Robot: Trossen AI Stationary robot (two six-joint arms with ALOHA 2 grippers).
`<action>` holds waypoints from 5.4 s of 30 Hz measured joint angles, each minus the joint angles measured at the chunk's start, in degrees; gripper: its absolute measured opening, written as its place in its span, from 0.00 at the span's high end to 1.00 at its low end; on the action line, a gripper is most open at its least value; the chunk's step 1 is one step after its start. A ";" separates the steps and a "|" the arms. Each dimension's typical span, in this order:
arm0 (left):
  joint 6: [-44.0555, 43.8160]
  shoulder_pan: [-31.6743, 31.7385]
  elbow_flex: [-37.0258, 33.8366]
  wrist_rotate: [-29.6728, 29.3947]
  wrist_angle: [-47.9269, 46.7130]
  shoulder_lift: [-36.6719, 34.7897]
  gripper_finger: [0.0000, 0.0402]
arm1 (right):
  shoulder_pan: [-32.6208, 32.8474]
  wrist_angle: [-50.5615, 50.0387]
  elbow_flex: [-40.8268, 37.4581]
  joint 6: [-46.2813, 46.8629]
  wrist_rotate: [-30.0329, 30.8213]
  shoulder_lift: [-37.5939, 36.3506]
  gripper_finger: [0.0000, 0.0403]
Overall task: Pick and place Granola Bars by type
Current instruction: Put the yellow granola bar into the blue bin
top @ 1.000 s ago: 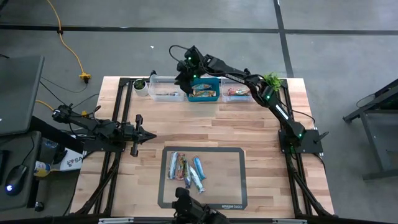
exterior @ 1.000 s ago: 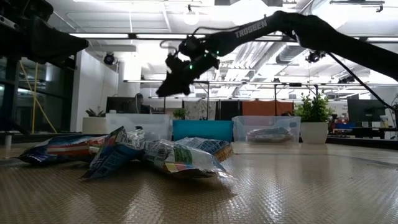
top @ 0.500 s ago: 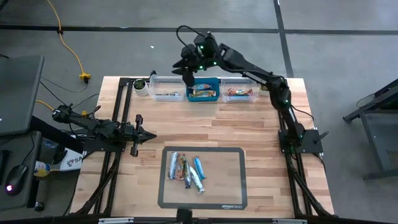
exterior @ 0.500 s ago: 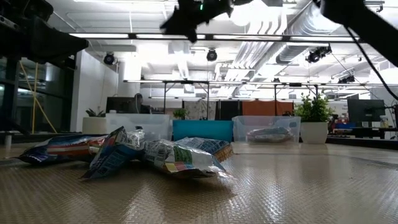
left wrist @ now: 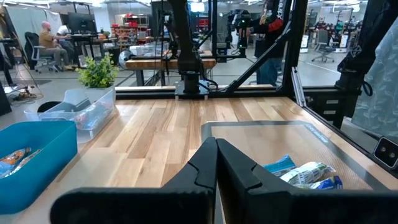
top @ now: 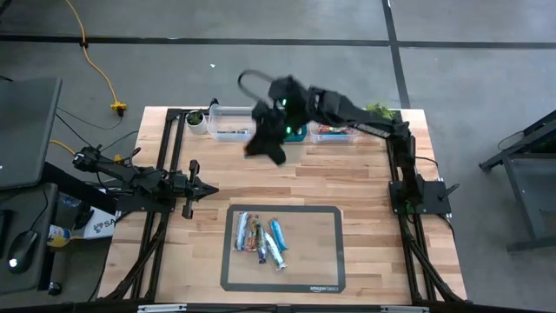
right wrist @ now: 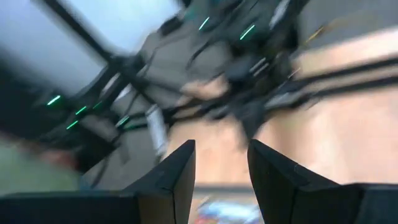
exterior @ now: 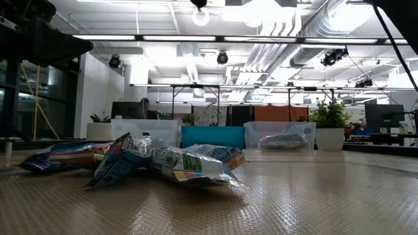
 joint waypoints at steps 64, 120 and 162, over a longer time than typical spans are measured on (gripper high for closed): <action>0.00 0.00 0.00 0.00 -0.02 0.00 1.00 | 23.31 22.74 -53.46 50.86 33.63 0.49 0.37; 0.00 0.01 -0.02 0.00 0.00 0.01 1.00 | 22.45 26.22 -53.42 48.03 34.75 3.72 0.75; 0.00 -0.01 -0.02 0.00 -0.02 -0.01 1.00 | 22.55 31.31 -48.74 40.07 35.42 3.10 1.00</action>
